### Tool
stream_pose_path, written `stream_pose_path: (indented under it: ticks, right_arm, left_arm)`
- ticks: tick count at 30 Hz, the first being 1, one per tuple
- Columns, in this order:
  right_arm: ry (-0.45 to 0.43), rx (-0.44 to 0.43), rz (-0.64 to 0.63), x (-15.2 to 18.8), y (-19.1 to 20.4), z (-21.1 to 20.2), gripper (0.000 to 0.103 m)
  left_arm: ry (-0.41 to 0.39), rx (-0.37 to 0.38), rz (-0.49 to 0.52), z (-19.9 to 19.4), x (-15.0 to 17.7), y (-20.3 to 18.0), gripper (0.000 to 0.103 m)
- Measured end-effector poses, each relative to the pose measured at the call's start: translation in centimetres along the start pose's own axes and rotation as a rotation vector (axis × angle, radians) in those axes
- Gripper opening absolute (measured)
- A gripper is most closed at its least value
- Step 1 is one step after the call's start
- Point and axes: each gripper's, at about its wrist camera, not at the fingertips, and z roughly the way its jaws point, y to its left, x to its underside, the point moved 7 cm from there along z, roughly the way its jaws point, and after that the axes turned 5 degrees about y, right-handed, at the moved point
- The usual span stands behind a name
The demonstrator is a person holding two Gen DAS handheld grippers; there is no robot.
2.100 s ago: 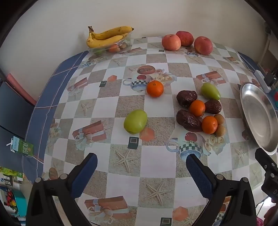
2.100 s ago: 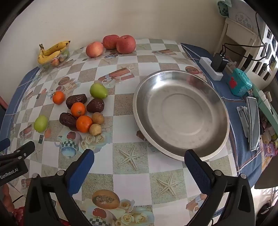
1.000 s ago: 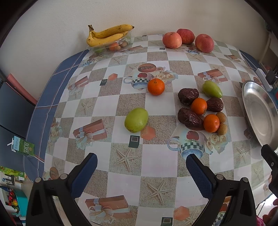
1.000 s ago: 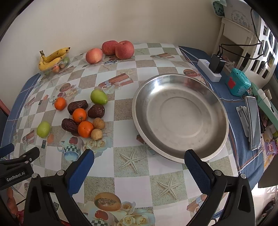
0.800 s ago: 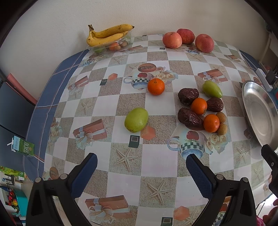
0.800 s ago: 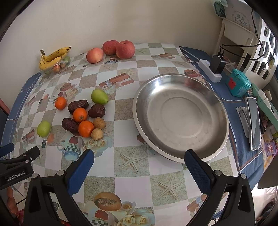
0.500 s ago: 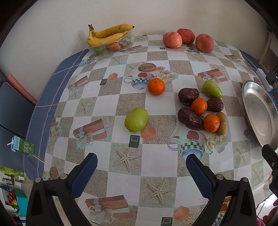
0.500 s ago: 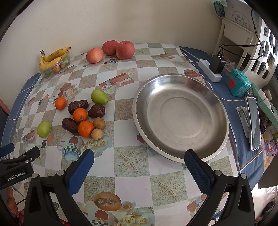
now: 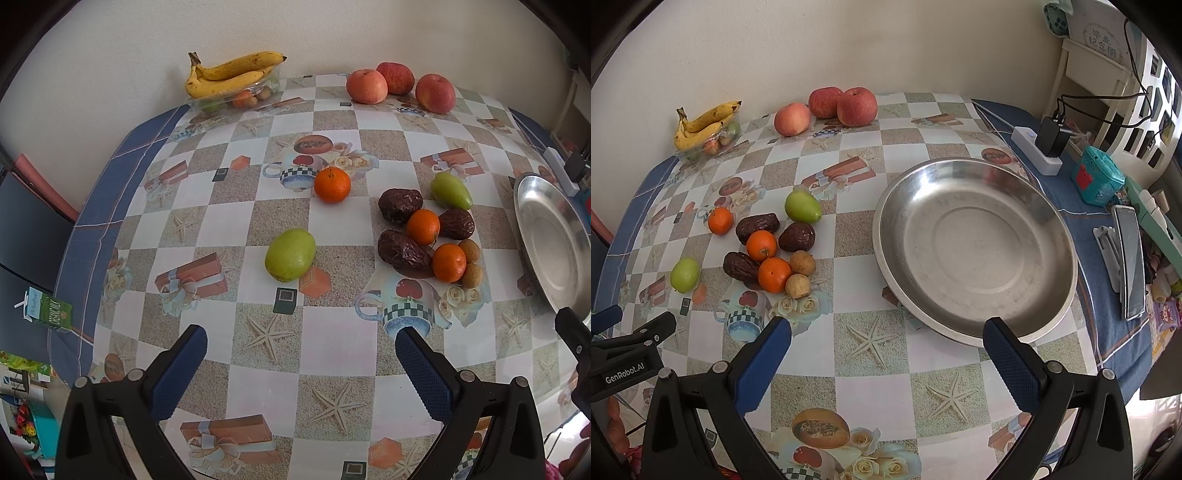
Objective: Organize fruits
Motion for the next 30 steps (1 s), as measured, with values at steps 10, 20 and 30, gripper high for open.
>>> stream_pose_path:
  ticks: [10, 20, 30]
  right_arm:
    - [-0.001, 0.001, -0.001, 0.02, 0.10, 0.04, 0.103]
    - [0.000, 0.002, -0.004, 0.05, 0.13, 0.07, 0.103]
    - [0.002, 0.002, -0.005, 0.09, 0.22, 0.15, 0.103]
  left_arm:
    - [0.000, 0.000, 0.000, -0.02, 0.00, -0.05, 0.103]
    - [0.000, 0.000, -0.001, -0.01, 0.00, -0.04, 0.103]
    - [0.007, 0.012, 0.006, -0.02, -0.11, -0.64, 0.103]
